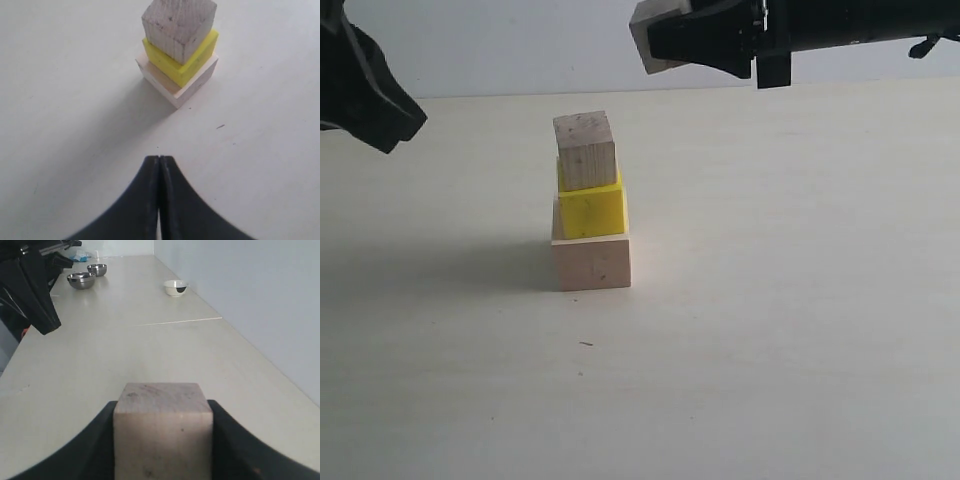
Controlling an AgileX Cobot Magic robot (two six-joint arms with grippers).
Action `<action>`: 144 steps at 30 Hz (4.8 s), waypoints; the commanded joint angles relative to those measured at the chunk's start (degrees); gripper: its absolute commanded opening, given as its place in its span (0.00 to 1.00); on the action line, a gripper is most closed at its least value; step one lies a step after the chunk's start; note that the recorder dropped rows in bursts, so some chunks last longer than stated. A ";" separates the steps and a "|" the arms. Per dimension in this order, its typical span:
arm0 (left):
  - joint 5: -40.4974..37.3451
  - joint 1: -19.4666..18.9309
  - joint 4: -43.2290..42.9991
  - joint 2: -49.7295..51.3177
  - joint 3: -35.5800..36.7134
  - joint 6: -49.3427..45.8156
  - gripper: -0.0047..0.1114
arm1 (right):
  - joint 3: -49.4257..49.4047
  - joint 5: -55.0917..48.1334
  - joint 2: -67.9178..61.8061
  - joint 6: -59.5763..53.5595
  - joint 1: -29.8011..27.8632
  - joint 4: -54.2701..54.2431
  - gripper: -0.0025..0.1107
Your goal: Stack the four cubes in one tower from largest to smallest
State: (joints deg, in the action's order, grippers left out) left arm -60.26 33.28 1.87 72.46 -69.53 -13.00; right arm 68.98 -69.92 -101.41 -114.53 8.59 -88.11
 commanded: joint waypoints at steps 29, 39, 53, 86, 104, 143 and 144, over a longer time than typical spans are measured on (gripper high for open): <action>2.41 -0.15 2.46 -0.01 5.48 -5.03 0.04 | 12.15 -0.04 -11.28 -3.94 6.10 -1.55 0.02; 3.26 -0.15 2.34 0.23 5.56 -5.03 0.04 | 12.50 -0.04 -11.60 -0.73 6.54 5.71 0.02; 4.49 -0.15 2.34 0.23 5.90 -5.03 0.04 | 12.50 -0.04 -11.39 -2.31 9.44 1.32 0.02; 5.37 -0.15 1.47 0.23 9.22 -5.34 0.04 | 9.07 -0.04 -9.80 -5.60 9.29 -6.17 0.02; 5.20 -0.15 1.61 0.23 9.22 -5.34 0.04 | 9.17 5.60 -8.07 -3.24 9.40 -11.84 0.02; 5.32 -0.15 1.61 0.23 9.22 -5.34 0.04 | 8.48 61.80 10.72 108.10 9.40 86.59 0.02; 5.32 -0.15 1.61 0.23 9.22 -5.34 0.04 | 8.48 62.67 10.72 108.35 9.79 85.49 0.02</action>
State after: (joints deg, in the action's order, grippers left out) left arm -55.40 33.28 3.59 72.58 -60.44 -18.17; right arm 77.55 -10.65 -91.01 -7.70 17.90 -2.99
